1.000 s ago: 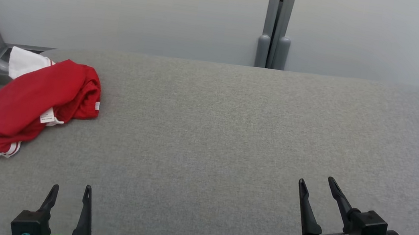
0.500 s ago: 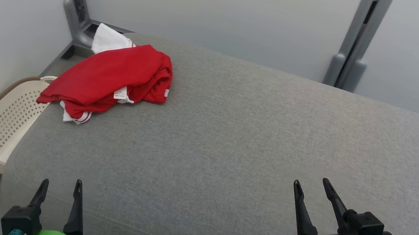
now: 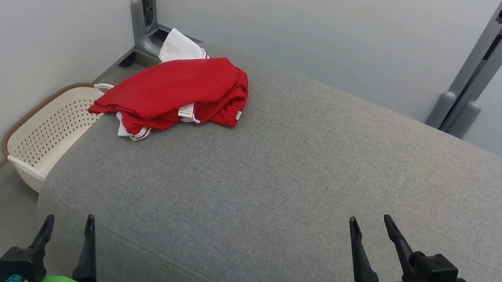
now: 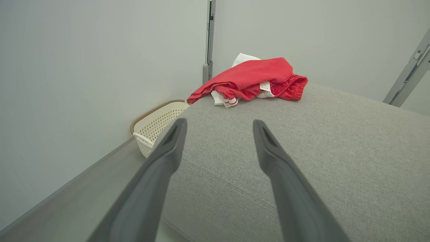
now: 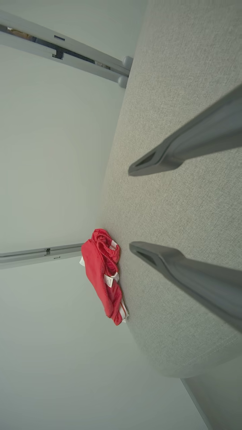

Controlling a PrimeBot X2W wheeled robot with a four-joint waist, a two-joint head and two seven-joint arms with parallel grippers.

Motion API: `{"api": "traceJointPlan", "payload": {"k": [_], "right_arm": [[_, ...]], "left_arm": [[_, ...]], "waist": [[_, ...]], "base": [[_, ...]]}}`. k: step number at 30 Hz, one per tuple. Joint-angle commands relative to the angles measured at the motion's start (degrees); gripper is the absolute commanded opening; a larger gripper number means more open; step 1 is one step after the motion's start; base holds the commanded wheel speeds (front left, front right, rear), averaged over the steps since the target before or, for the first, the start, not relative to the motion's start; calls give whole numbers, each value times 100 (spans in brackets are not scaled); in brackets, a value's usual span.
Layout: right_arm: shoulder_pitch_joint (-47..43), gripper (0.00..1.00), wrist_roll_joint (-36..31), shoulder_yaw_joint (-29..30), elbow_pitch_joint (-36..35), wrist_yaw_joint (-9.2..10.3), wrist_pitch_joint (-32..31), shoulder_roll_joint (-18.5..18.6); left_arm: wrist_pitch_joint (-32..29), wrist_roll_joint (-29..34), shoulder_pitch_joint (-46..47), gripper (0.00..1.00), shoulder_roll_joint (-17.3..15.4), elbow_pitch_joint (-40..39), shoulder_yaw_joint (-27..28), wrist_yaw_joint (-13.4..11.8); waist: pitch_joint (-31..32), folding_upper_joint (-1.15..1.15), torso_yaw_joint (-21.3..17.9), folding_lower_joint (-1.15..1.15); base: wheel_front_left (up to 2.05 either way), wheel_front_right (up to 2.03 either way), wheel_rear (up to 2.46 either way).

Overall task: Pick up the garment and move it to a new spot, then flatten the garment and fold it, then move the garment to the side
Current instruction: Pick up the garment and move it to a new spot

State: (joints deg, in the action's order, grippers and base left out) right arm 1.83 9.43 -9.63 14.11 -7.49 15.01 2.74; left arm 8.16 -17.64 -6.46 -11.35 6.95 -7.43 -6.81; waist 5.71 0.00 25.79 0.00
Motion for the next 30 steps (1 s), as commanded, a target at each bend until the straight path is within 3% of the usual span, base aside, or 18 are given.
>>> {"api": "traceJointPlan", "payload": {"k": [1, 9, 13, 21, 30], "right_arm": [[-40, 100, 13, 35, -7, 0, 29, 26], [-145, 100, -18, 139, -108, 0, 27, 26], [-144, 100, -67, 202, -142, 0, 27, 25], [-32, 100, -180, 221, -285, 0, 27, 26], [440, 100, -468, 75, -642, 1, -139, 27]], "left_arm": [[-9, -28, 5, 100, -37, -28, -6, 22], [-281, -17, 215, 100, -218, -167, -48, 75], [-661, 53, 548, 100, -456, -308, -83, 170], [-1664, -139, 2082, 100, -1123, -148, -76, 789], [-2642, -584, 4074, 100, -1764, 1144, -40, 1295]], "waist": [[20, 0, -21, 0], [-33, 0, -357, 0], [-106, 0, -526, 0], [-376, 0, -848, 0], [-1303, 0, -1645, 0]], "base": [[0, 0, 0], [0, 0, 0], [0, 0, 0], [0, 0, 0], [0, 0, 0]]}}
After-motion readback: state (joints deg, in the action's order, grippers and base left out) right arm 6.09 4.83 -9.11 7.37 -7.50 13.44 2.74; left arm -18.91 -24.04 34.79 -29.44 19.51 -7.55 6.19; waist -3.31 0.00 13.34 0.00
